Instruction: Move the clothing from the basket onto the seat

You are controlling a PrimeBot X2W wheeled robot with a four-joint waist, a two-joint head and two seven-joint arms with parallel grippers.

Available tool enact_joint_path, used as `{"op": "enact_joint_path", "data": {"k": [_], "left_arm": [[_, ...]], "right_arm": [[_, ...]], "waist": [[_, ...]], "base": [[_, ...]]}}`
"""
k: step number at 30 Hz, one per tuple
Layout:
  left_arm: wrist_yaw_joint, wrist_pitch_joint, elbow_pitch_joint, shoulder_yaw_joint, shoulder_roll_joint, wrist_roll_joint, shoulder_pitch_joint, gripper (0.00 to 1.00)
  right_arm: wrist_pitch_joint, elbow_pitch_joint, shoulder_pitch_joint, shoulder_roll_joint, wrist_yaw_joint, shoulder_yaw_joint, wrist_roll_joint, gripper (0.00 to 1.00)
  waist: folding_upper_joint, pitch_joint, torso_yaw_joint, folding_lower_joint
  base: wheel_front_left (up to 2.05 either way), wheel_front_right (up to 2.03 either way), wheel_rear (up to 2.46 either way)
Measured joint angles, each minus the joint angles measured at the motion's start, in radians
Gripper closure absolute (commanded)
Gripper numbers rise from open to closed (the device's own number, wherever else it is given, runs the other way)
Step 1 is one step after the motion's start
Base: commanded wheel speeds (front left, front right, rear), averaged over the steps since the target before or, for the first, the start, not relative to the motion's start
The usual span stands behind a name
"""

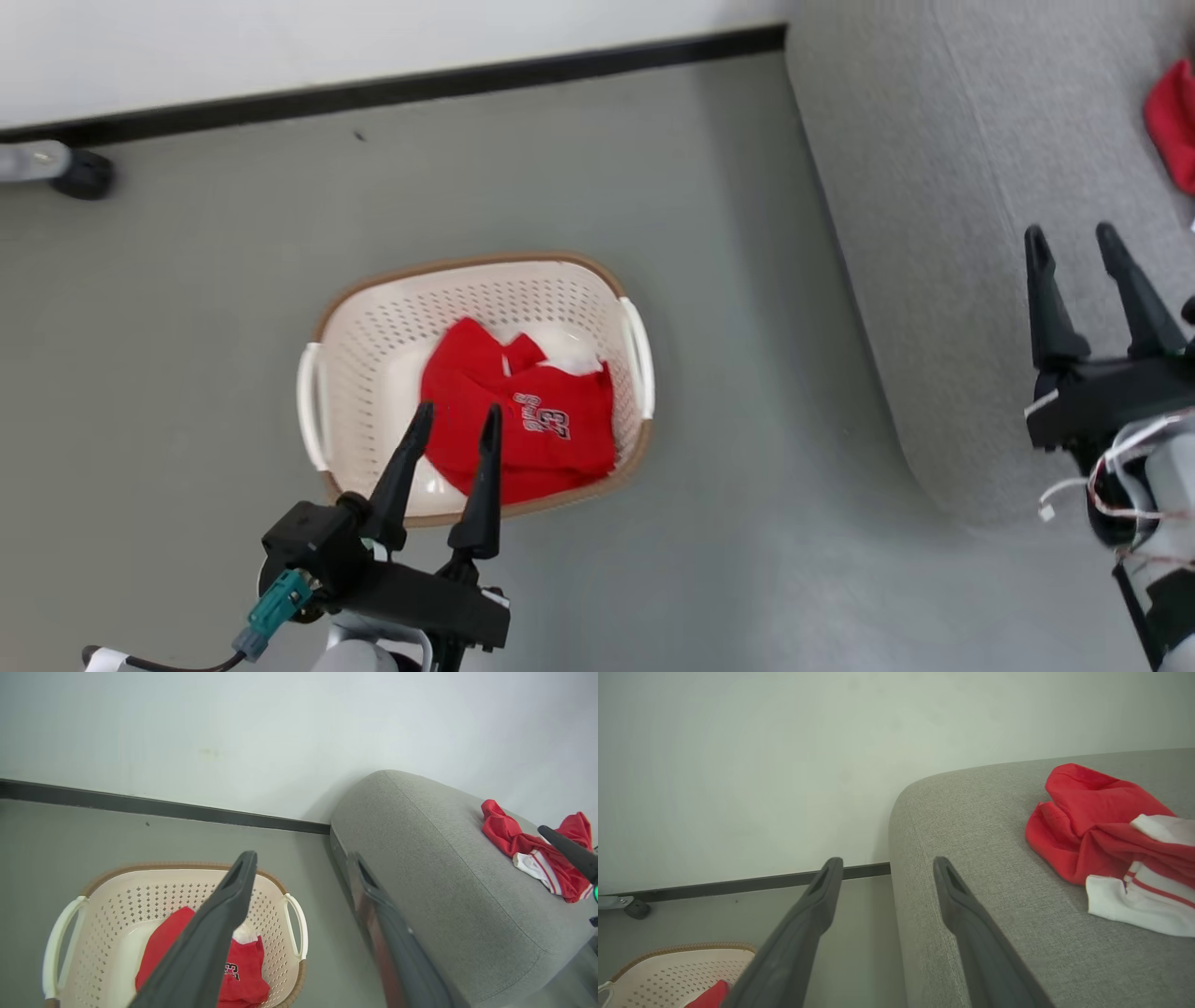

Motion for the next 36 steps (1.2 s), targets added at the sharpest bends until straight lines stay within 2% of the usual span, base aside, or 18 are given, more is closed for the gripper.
{"op": "enact_joint_path", "data": {"k": [4, 13, 20, 29, 36], "left_arm": [[0.012, 0.0, 0.035, 0.027, -0.003, 0.011, 0.0, 0.0], [0.019, 0.0, 0.114, 0.075, -0.002, 0.024, 0.016, 0.0], [0.033, 0.0, 0.134, 0.134, 0.049, 0.054, 0.121, 0.0], [0.046, 0.0, 0.135, 0.156, 0.043, 0.079, 0.15, 0.0], [0.044, 0.0, 0.134, 0.16, 0.036, 0.096, 0.152, 0.0]], "right_arm": [[0.0, -0.022, 0.081, 0.013, 0.0, 0.009, 0.001, 0.0], [0.0, -0.065, 0.301, 0.111, 0.0, 0.018, -0.012, 0.0], [0.0, -0.09, 0.392, 0.206, 0.0, 0.069, -0.037, 0.0], [0.0, -0.106, 0.433, 0.217, -0.009, 0.069, -0.06, 0.0], [0.0, -0.116, 0.448, 0.217, -0.018, 0.061, -0.078, 0.0]], "waist": [[0.0, -0.052, 0.052, 0.0002], [-0.0001, -0.177, 0.167, 0.0002], [-0.0001, -0.284, 0.233, 0.0], [-0.0001, -0.364, 0.274, 0.0001], [0.0, -0.381, 0.275, 0.0004]], "base": [[0.0, 0.0, 0.0], [0.0, 0.0, 0.0], [0.0, 0.0, 0.0], [0.0, 0.0, 0.0], [0.0, 0.0, 0.0]]}}
